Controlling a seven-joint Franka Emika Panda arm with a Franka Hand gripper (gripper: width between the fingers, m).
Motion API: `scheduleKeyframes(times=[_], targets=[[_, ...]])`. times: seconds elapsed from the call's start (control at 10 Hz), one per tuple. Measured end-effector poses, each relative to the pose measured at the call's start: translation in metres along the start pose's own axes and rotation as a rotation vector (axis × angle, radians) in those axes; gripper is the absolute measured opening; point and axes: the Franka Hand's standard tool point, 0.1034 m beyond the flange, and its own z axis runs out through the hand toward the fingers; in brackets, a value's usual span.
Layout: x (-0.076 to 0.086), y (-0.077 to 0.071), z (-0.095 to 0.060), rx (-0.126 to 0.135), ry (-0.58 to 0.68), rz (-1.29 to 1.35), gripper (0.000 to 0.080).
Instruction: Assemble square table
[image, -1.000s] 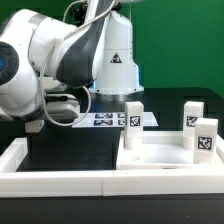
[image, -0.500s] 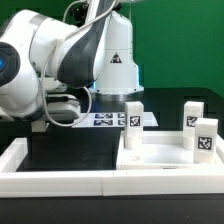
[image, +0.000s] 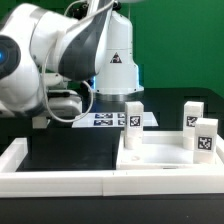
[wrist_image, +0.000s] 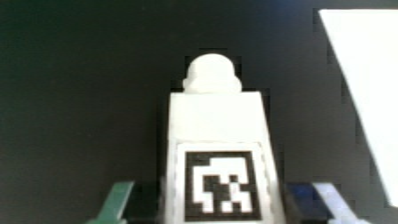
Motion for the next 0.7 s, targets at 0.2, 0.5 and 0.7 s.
scheduleKeyframes(times=[0.2, 0.5, 0.7], targets=[[-0.015, -0.008, -0.024, 0.016, 0.03, 0.008, 0.029], [-0.016, -0.009, -0.034, 0.014, 0.1, 0.01, 0.029], [-0.008, -0.012, -0.043, 0.023, 0.269, 0.011, 0.029]])
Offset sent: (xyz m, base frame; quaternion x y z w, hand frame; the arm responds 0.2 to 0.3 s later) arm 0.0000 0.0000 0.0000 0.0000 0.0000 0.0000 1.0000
